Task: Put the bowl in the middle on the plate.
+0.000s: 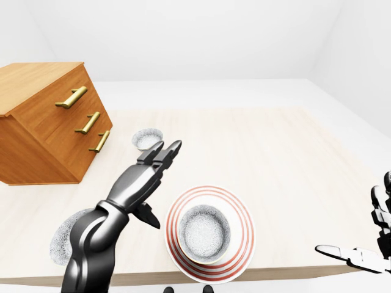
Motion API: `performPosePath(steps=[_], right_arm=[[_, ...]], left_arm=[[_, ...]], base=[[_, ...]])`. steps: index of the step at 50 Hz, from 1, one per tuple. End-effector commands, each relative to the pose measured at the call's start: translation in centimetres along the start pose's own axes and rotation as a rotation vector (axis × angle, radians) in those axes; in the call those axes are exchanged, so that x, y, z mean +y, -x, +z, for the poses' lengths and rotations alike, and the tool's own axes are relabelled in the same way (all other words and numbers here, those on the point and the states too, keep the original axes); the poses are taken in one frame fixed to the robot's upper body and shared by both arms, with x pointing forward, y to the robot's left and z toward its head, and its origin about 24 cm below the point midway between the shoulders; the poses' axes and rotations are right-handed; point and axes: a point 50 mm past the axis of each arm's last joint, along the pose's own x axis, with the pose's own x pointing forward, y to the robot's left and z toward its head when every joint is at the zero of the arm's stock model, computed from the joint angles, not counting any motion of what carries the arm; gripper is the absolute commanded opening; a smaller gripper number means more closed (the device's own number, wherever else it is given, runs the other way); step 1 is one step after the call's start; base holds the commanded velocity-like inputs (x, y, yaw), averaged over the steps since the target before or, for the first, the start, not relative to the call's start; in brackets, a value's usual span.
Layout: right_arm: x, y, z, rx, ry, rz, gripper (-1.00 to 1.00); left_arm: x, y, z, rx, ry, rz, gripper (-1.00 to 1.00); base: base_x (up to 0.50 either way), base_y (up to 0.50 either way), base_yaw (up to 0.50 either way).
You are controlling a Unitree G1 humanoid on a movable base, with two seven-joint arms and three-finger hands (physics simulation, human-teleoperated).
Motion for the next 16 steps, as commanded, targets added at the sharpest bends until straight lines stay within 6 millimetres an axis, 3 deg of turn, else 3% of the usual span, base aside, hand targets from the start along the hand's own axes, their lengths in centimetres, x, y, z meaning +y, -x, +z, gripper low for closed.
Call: performPosePath(steps=[1, 16], right_arm=[[0.1, -0.1, -0.5, 0.019, -0.010, 0.002, 1.00], [0.0, 0.0, -0.3, 0.012, -0.004, 0.002, 1.00]], left_arm=[[1.9, -0.3, -0.4, -0.046, 0.053, 0.067, 1.00], [4.1, -0.9, -0.9, -0.191, 0.216, 0.124, 1.00]], base=[[0.00, 0.00, 0.00], [0.00, 0.00, 0.00]])
